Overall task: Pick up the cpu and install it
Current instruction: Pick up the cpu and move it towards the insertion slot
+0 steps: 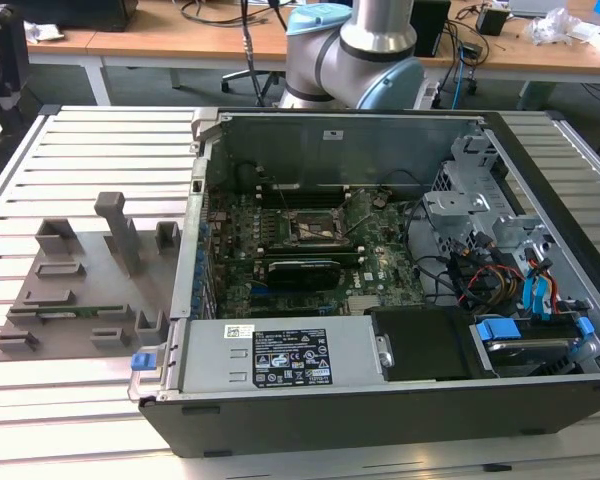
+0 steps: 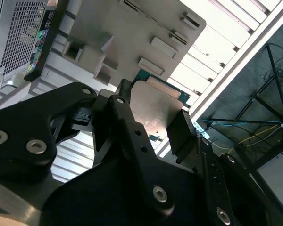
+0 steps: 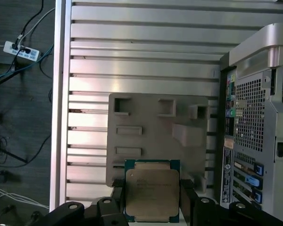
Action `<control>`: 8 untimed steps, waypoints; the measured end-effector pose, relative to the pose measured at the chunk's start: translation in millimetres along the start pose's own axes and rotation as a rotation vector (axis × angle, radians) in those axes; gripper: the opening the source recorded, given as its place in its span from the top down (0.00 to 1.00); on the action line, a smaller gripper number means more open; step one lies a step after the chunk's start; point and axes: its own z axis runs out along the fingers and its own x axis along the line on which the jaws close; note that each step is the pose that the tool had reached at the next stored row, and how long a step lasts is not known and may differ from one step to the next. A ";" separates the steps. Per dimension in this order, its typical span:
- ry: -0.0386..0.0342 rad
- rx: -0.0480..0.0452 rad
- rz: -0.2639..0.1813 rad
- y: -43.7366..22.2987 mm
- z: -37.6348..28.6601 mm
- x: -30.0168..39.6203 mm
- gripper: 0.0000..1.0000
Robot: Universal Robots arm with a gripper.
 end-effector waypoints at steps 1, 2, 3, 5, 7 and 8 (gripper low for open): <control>0.0000 0.0000 0.000 -0.1 0.9 -1.9 0.45; 0.0000 0.0000 0.000 -0.1 1.6 -3.5 0.45; 0.0000 0.0000 0.000 -0.2 2.0 -4.6 0.45; 0.0000 -0.0001 0.000 -0.3 3.3 -8.1 0.45; 0.0000 0.0000 0.000 -0.5 6.5 -15.1 0.45; 0.0000 0.0000 0.000 -0.7 9.1 -20.2 0.45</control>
